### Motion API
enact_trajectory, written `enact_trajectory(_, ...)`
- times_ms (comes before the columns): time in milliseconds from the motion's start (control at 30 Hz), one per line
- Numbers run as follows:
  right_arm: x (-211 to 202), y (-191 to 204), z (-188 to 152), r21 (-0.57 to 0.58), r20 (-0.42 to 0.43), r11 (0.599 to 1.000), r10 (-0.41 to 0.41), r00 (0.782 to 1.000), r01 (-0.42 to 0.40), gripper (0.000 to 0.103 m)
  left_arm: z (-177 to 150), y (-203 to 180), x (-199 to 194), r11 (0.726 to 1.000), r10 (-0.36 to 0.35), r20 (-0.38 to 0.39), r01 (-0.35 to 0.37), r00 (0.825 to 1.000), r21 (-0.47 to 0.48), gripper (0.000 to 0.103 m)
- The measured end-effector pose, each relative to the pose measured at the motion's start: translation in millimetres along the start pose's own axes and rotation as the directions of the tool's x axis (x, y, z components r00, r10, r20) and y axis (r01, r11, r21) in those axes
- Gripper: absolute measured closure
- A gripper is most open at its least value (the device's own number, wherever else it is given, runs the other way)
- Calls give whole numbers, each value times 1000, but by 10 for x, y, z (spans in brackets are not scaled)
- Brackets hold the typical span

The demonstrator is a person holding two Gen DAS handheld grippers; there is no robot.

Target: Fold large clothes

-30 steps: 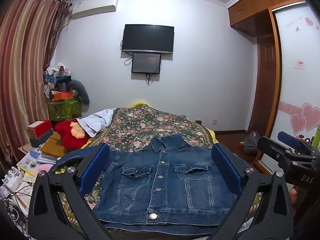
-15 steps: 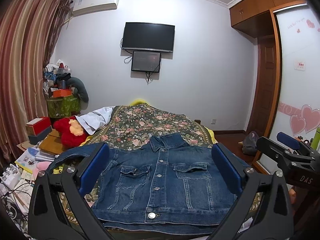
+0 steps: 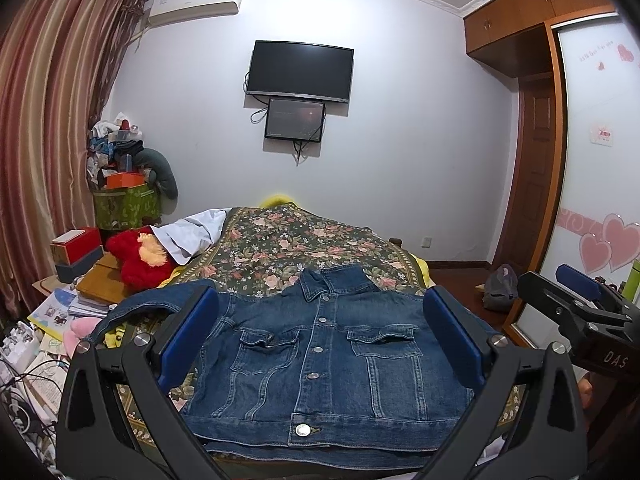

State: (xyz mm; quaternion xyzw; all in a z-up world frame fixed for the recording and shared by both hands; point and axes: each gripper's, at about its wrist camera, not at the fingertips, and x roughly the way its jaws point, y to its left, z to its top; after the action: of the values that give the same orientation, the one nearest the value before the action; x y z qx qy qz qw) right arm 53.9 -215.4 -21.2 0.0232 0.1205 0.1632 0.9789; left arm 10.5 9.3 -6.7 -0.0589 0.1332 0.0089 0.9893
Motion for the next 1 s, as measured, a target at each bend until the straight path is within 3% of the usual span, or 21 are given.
enact_trajectory(1000,-71,28,104,1,11,1000,7,1000,-7,0,-21,-3,21,1000,1,-4,-1,1000,-9,0)
